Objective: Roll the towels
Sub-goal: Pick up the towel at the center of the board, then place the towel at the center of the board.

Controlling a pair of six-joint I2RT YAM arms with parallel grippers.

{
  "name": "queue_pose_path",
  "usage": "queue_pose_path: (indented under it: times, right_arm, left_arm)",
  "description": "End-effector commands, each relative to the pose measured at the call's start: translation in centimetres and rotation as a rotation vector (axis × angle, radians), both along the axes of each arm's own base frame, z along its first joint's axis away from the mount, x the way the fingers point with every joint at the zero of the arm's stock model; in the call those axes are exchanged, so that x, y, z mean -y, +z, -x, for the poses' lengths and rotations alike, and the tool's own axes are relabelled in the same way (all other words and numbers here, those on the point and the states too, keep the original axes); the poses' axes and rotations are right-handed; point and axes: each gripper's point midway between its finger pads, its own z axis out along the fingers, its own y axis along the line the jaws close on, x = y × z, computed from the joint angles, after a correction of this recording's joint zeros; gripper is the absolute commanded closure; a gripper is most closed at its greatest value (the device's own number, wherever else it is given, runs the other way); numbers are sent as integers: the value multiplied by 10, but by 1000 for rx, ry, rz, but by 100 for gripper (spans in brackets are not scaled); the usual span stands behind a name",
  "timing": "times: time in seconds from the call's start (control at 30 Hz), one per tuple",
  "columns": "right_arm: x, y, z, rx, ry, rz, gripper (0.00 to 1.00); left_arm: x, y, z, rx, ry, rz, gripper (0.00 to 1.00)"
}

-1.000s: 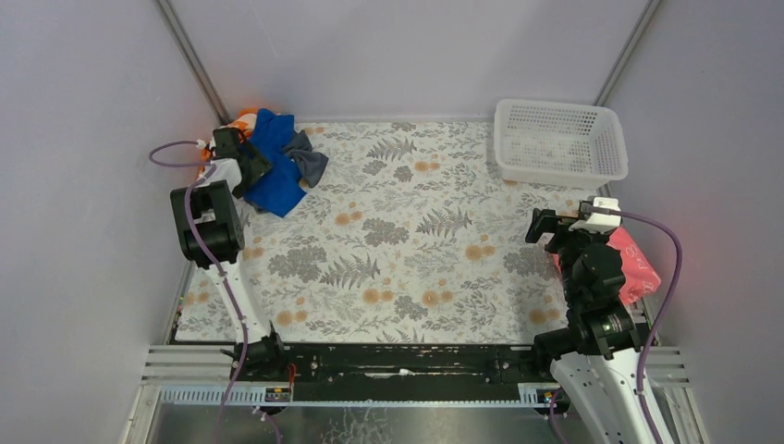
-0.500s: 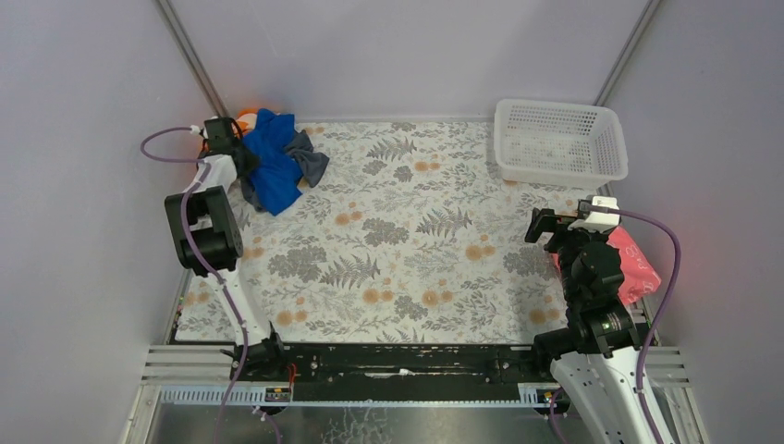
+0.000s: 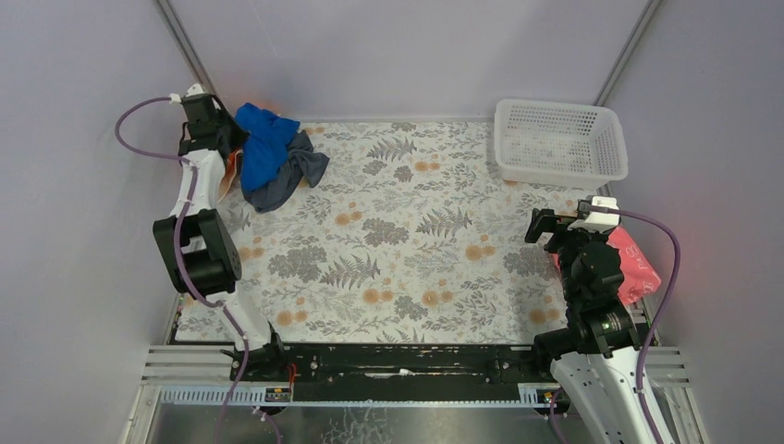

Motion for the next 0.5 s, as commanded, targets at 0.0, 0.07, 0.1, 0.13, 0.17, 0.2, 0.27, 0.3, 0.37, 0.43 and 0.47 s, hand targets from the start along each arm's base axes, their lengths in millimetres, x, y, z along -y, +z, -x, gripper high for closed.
queue_pose_path:
  times: [0.0,0.07,0.1,0.13,0.17,0.2,0.27,0.3,0.37,0.43,0.47]
  right_arm:
    - [-2,15,-1,57,13,-1,1]
    - [-2,16,-1,61,13,-3,1]
    - [-2,17,0,66,13,-4,1]
    - [-2,18,0,69,14,-6,1]
    - [-3,18,1,70,16,-8,0]
    - [-3,19,1,75,18,-9,1]
    - [-3,21,2,82,22,-13,1]
    - [-3,22,3,88,22,-14,1]
    - [-3,24,4,95,24,-19,0]
    - [-4,26,5,103,28,-24,1]
    - [-4,27,6,106,31,-26,1]
  left_arm:
    - [17,113,5,246,-82,-65,100]
    - [32,152,16,323,-115,-95,100]
    - [40,170,22,359,-135,-115,100]
    - [49,188,28,396,-153,-137,100]
    - [59,205,34,430,-176,-150,100]
    - [73,224,42,472,-208,-157,100]
    - [102,257,59,545,-277,-168,100]
    - [120,268,67,575,-319,-166,100]
    - [157,283,82,618,-415,-147,100]
    - [197,290,96,646,-522,-116,100]
    - [217,290,102,651,-579,-96,100]
